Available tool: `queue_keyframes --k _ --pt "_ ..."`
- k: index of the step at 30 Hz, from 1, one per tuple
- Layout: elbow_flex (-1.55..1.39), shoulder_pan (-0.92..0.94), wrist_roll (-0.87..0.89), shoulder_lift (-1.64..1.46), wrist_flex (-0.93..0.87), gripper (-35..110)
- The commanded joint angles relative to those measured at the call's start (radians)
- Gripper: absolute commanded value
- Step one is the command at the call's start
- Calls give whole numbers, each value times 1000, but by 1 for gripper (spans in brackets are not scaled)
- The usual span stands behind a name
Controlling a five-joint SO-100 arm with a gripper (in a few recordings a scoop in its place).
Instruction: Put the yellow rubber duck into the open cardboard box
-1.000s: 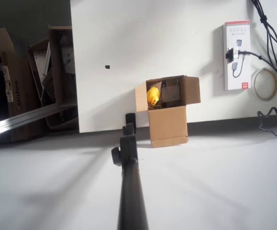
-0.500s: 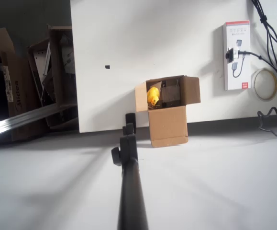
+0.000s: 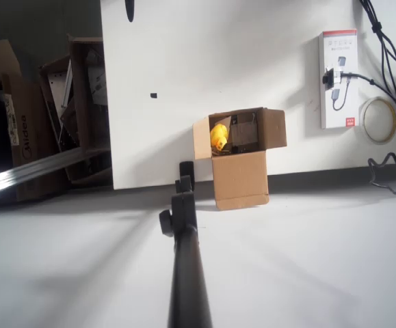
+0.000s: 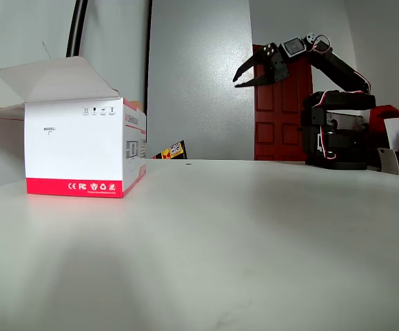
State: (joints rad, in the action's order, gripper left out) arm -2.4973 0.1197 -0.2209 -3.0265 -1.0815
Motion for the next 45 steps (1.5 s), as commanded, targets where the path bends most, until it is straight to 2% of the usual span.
queue_keyframes --k 1,9,28,45 --pt "-87 -26 -8 -43 48 2" --pt "-273 -57 -8 -213 57 2" --pt "-560 -63 5 -216 161 1" --pt "-580 -98 74 -204 163 1"
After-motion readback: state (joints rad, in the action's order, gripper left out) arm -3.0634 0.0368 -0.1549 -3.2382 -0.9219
